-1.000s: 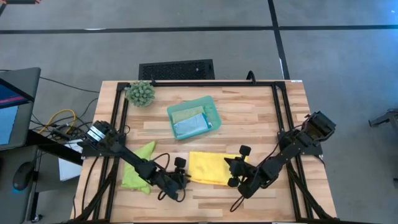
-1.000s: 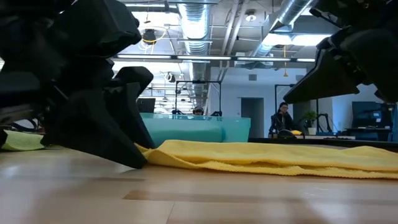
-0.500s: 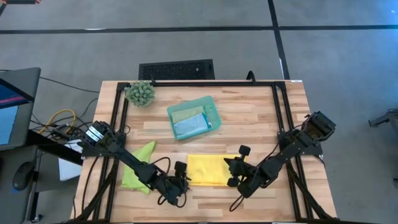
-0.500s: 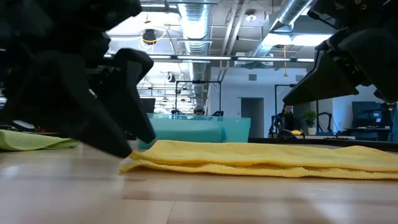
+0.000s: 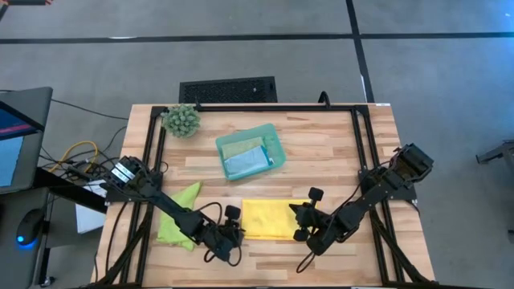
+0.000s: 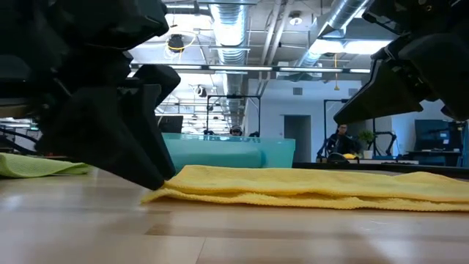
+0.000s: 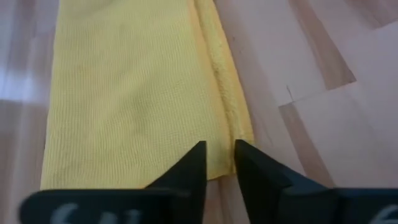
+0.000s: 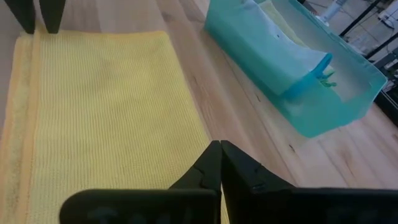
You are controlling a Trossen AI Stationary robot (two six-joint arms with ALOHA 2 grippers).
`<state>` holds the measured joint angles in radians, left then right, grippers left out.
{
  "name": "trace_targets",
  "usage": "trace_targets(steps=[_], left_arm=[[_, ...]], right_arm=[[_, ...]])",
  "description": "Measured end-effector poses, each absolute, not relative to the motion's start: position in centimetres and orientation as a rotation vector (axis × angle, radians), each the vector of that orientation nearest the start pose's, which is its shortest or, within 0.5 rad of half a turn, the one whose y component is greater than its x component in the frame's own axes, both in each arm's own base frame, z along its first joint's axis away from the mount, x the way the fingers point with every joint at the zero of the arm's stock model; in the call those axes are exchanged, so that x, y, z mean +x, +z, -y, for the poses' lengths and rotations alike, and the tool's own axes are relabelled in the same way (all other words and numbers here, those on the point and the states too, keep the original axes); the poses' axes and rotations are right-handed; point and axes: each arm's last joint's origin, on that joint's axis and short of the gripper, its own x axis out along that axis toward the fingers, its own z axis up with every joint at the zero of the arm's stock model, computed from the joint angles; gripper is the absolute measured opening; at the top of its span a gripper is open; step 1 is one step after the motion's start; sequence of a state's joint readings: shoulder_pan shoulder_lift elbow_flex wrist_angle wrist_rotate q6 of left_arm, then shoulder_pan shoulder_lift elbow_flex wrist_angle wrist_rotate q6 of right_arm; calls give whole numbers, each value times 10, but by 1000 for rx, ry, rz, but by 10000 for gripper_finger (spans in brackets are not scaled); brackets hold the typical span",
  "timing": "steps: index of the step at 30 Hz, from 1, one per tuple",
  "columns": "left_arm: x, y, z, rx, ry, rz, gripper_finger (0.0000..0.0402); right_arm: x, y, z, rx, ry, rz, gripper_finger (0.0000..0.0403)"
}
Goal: Fold microfiber towels
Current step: Fold the yellow towel
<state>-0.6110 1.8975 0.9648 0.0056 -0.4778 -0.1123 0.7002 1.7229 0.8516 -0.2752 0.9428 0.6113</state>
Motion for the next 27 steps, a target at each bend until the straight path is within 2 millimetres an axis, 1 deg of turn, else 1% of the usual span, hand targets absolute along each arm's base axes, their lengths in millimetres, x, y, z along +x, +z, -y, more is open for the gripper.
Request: trace_targets(steps=[4, 6, 10, 15, 22, 24, 27], left_arm=[[299, 117, 192, 383, -57, -791, 21], [299, 118, 191, 398, -33, -781, 6], [301, 122, 193, 429, 25, -748, 5], [302, 134, 207, 500, 56, -682, 3], [296, 147, 231, 569, -20, -668, 1], [293, 148, 233, 584, -32, -684, 1], [291, 146, 232, 578, -39, -719, 0]], right_arm=[[243, 138, -174, -262, -427, -664, 23], [243, 138, -175, -262, -427, -664, 23], [243, 138, -174, -262, -427, -664, 27], [243, 138, -174, -262, -427, -664, 27], [243, 138, -174, -262, -427, -664, 23], [243, 138, -174, -262, -427, -664, 24], [243, 138, -174, -262, -427, -664, 27]])
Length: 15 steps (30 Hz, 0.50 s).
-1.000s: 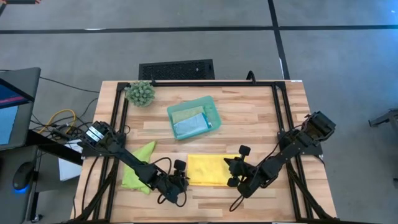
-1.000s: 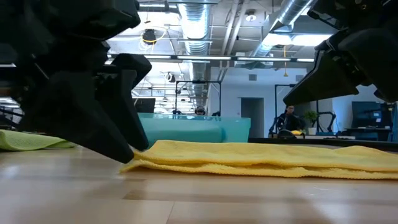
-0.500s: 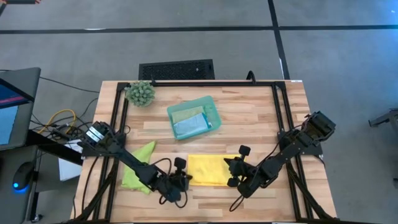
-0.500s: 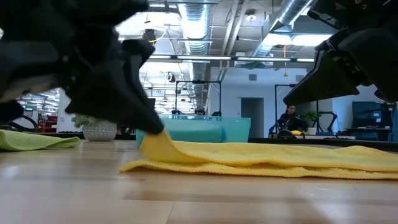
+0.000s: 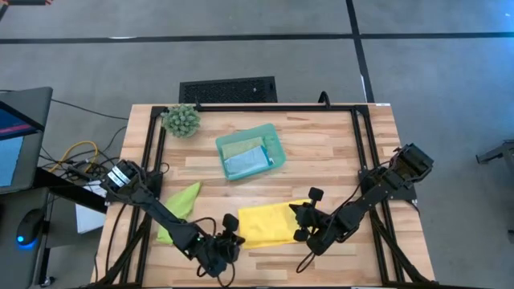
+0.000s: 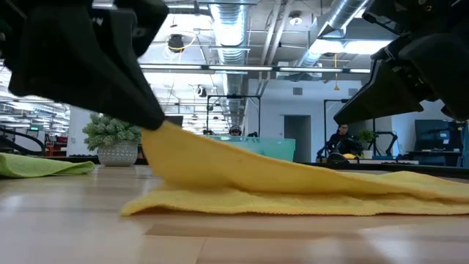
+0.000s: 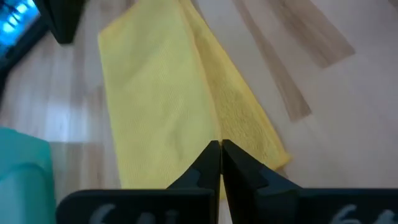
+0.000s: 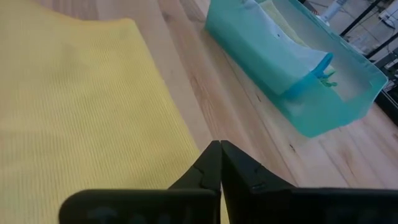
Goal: Fold microfiber towels
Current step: Fold the yellow towel
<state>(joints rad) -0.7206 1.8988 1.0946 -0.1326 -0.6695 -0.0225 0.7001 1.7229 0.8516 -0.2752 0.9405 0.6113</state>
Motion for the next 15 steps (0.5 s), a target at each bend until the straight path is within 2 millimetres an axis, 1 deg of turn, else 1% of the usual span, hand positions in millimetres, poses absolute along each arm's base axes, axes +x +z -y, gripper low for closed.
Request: trace_targets(steps=[5, 7, 9, 12, 15], left_arm=[[293, 141, 224, 536, -43, -754, 0], [294, 139, 222, 522, -43, -764, 0], [296, 139, 219, 505, -48, -772, 0], [297, 139, 218, 486, -49, -779, 0], [297, 139, 218, 485, -49, -779, 0]], right_arm=[[244, 138, -173, -219, -450, -658, 28], [244, 144, -168, -236, -439, -714, 30], [241, 159, -163, -209, -415, -800, 37], [233, 185, -161, -84, -360, -908, 56], [223, 200, -169, 6, -219, -950, 80]])
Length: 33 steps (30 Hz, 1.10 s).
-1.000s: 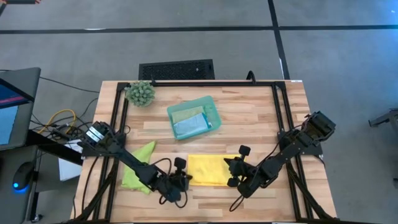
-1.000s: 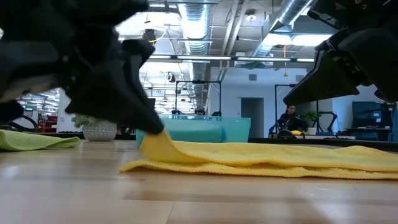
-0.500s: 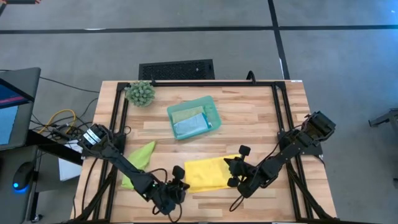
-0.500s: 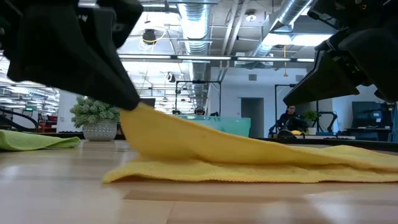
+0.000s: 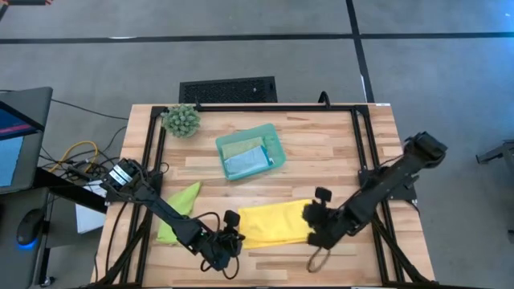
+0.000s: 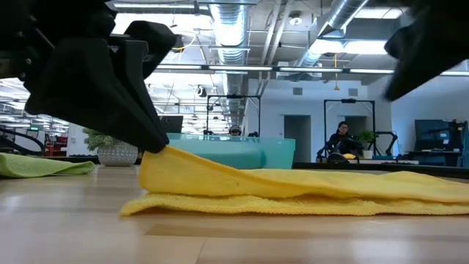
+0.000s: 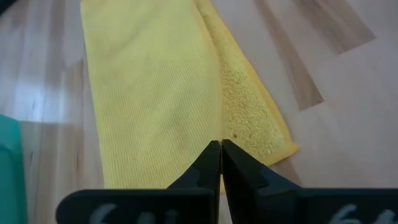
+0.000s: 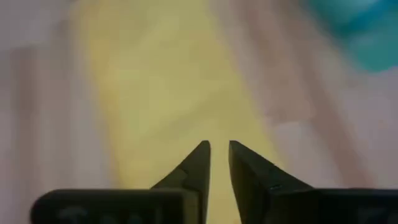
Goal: Fold microfiber towels
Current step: Fold the yellow towel
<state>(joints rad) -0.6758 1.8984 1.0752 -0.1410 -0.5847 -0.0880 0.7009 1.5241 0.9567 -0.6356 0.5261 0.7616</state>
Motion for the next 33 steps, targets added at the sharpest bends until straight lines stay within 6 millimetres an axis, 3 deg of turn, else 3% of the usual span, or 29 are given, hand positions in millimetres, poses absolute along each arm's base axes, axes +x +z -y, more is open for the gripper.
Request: trace_targets(steps=[5, 11, 16, 21, 33], left_arm=[[297, 139, 218, 462, -41, -779, 0], [298, 139, 217, 457, -36, -780, 0], [298, 139, 217, 457, -35, -780, 0], [299, 139, 215, 455, -30, -781, 0], [299, 139, 214, 452, -26, -782, 0]], right_arm=[[198, 196, -200, -65, 14, -1045, 117], [180, 155, -231, -329, 96, -1108, 151], [177, 125, -234, -474, 34, -1154, 163], [178, 116, -234, -478, -44, -1169, 143], [187, 125, -227, -511, -83, -1184, 61]])
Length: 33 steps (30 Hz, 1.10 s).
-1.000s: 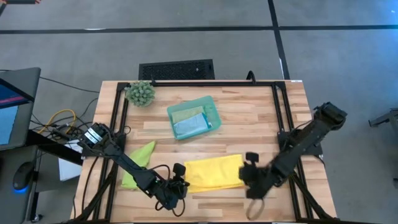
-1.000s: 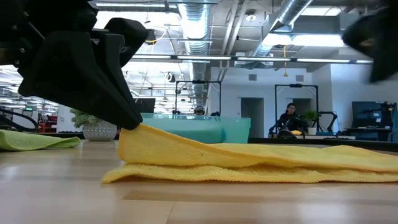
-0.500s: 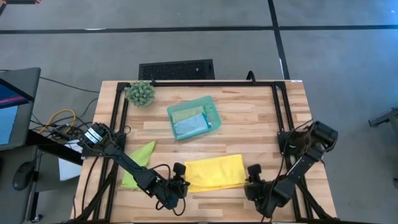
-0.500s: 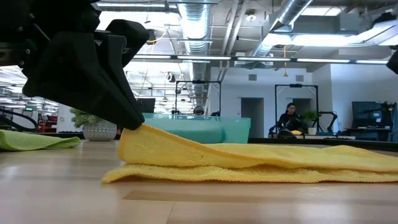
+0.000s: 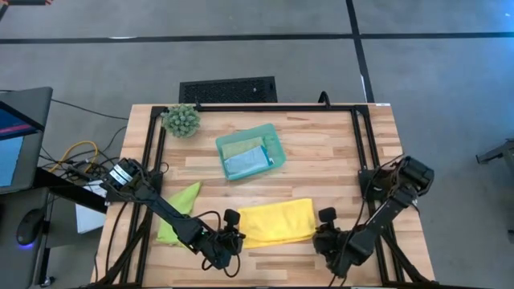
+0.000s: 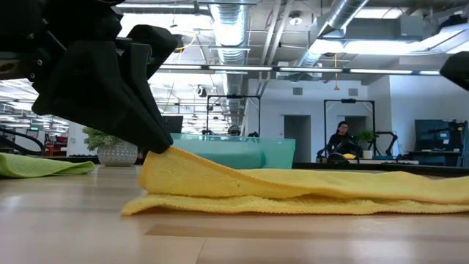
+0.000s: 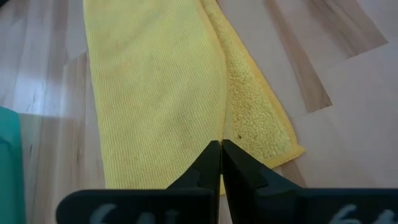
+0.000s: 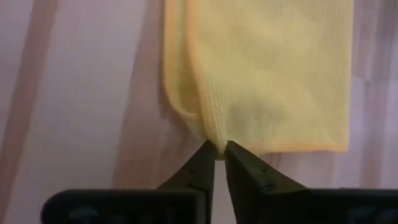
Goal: Fold microfiber towels
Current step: Fold the yellow towel
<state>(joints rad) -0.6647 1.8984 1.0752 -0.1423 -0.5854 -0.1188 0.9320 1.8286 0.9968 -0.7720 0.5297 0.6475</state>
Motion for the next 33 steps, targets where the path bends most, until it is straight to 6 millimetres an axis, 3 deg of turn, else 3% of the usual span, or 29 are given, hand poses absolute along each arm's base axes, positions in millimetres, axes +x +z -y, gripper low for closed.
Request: trace_targets(steps=[4, 9, 18, 24, 33], left_arm=[[298, 139, 214, 475, 2, -778, 0], [292, 141, 216, 591, 166, -723, 0], [280, 144, 225, 669, 211, -689, 0], [272, 152, 230, 665, 223, -656, 0], [275, 141, 218, 556, 119, -789, 0]], right_arm=[[191, 126, -223, -501, -101, -1190, 34], [191, 135, -225, -506, -91, -1260, 6], [200, 156, -232, -475, -110, -1260, 30], [207, 157, -229, -453, -125, -1253, 12], [213, 157, -229, -430, -108, -1233, 21]])
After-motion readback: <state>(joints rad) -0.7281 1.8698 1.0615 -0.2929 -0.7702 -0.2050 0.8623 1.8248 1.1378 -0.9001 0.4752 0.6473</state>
